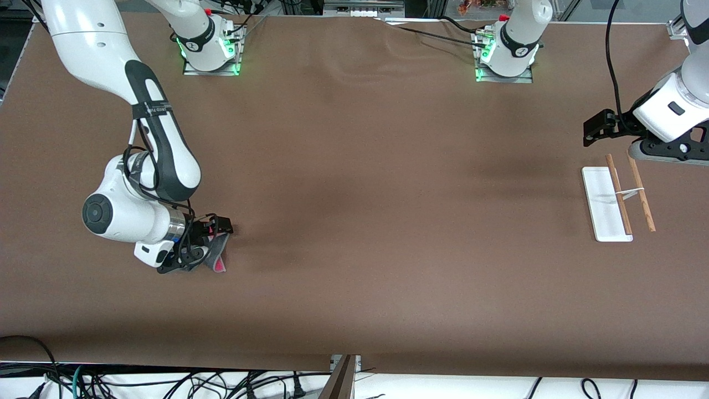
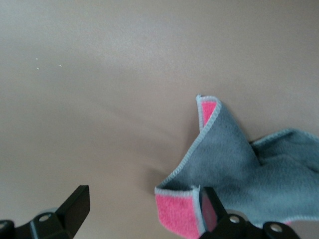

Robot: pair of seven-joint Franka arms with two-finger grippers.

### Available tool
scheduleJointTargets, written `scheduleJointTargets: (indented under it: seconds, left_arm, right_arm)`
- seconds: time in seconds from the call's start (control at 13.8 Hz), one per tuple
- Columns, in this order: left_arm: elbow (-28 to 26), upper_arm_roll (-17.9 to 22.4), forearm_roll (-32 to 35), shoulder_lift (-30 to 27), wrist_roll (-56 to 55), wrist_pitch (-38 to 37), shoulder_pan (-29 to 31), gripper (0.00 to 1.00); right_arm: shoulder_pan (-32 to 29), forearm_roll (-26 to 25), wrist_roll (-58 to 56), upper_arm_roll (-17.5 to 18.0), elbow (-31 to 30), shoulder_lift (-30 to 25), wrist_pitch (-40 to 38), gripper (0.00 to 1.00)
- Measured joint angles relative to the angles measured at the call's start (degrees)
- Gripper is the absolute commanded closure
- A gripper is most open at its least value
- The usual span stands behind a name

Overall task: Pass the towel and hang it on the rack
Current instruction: 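Reach the right gripper down to the grey towel's corner, then close the right gripper on the grey towel's pink-edged corner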

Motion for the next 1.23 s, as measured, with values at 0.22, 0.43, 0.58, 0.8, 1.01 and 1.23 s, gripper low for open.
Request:
scheduleJointTargets:
  seconds: [0.22, 0.43, 0.58, 0.8, 1.01, 1.23]
  left_arm:
    - [0.0, 0.0, 0.0, 0.0, 0.0, 0.0, 0.0, 0.0]
    - [0.0, 0.0, 0.0, 0.0, 0.0, -0.2, 0.0, 0.0]
    - [0.0, 0.0, 0.0, 0.0, 0.0, -0.4, 0.0, 0.0]
    - [0.0, 0.0, 0.0, 0.0, 0.0, -0.5, 0.0, 0.0]
    - [0.0, 0.1, 0.0, 0.0, 0.0, -0.5, 0.0, 0.0]
    - [0.0, 0.1, 0.0, 0.0, 0.0, -0.7, 0.0, 0.0]
  right_arm:
    - [-1.1, 1.0, -2.7, 0.0, 1.4, 1.2, 0.0, 0.0]
    - [-1.3, 1.5, -3.1, 0.0, 1.5, 1.7, 0.0, 0.0]
    - [-1.2, 3.3, -3.9, 0.1, 1.5, 1.9, 0.0, 0.0]
    - [-1.5, 4.0, -4.9, 0.0, 1.5, 2.4, 0.0, 0.0]
    - [-1.8, 4.1, -5.0, 0.0, 1.0, 2.8, -0.2, 0.0]
    - [-1.8, 4.8, -5.0, 0.1, -0.5, 2.9, -0.6, 0.0]
